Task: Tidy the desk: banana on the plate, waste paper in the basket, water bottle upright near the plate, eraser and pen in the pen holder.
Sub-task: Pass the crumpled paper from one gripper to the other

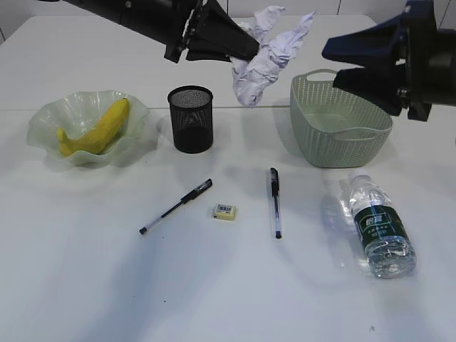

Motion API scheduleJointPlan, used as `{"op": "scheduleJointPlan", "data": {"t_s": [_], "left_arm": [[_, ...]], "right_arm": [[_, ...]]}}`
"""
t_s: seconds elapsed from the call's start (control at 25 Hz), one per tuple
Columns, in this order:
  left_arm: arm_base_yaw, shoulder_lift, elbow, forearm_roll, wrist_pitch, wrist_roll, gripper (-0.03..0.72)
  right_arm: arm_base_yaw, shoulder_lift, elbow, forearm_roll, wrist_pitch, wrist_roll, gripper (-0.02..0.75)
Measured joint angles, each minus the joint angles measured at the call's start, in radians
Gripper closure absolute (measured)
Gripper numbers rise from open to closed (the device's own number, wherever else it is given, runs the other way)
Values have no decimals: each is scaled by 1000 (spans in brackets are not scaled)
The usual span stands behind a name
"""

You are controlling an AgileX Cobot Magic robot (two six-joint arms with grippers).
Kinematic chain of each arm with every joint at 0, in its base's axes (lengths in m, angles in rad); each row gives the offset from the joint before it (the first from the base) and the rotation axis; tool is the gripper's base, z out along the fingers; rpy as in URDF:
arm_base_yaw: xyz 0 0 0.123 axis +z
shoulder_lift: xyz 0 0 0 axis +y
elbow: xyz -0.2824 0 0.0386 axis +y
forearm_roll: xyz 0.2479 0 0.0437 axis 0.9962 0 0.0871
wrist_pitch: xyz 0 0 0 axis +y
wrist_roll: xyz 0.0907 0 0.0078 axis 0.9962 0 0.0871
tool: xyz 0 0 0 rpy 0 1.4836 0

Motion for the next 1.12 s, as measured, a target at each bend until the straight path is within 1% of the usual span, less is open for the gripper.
{"op": "scheduleJointPlan", "data": {"t_s": [0.24, 0.36, 0.88, 1.0, 1.04, 1.12], "left_arm": [[-1, 0, 0, 0, 0, 0, 689], [-1, 0, 0, 0, 0, 0, 689], [-1, 0, 0, 0, 0, 0, 689], [-1, 0, 0, 0, 0, 0, 689], [-1, 0, 0, 0, 0, 0, 689], [-1, 0, 0, 0, 0, 0, 689]], "right_arm": [[73, 51, -137, 0, 6, -8, 323], [98, 79, -173, 0, 6, -9, 323], [104, 139, -181, 0, 6, -12, 324], [104, 143, -181, 0, 4, -12, 353], [104, 144, -181, 0, 3, -12, 377], [104, 145, -181, 0, 0, -24, 448]]}}
